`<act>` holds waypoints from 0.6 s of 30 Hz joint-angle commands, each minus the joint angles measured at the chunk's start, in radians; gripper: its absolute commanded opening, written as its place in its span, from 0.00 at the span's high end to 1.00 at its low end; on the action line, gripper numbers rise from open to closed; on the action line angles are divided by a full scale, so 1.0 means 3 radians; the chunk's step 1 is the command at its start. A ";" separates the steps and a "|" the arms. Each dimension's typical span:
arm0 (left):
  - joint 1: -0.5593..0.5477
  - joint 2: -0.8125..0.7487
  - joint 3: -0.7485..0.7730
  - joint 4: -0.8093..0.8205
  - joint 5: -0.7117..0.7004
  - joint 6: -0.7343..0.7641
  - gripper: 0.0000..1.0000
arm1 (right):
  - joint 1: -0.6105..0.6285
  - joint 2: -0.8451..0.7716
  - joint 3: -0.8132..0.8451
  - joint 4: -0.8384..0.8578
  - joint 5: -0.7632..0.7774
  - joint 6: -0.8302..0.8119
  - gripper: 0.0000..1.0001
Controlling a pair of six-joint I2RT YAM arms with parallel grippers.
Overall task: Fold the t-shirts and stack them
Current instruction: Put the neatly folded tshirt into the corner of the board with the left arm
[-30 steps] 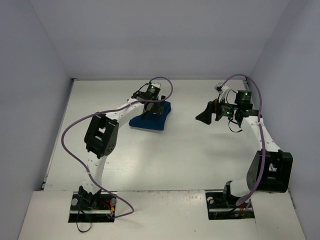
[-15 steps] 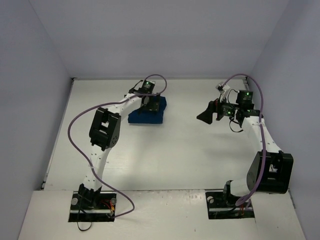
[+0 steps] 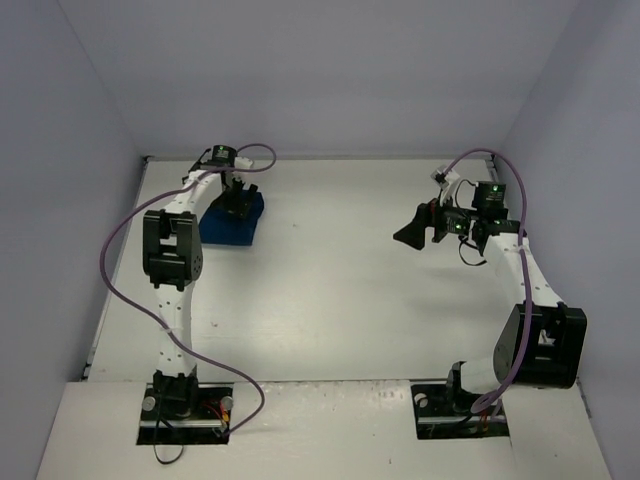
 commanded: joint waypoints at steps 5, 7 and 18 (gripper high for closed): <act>0.0586 0.0325 0.0790 -0.0551 0.0181 0.0661 0.08 | -0.0023 -0.0034 0.0090 0.0075 -0.0078 -0.0042 0.00; 0.0658 0.0412 0.1009 -0.0613 0.0227 0.0663 0.08 | -0.0023 -0.0035 0.0105 0.0075 -0.0077 -0.0038 0.00; 0.0724 0.0796 0.1533 -0.0708 0.0340 0.1223 0.08 | -0.0023 -0.0047 0.0121 0.0055 -0.0061 -0.0032 0.00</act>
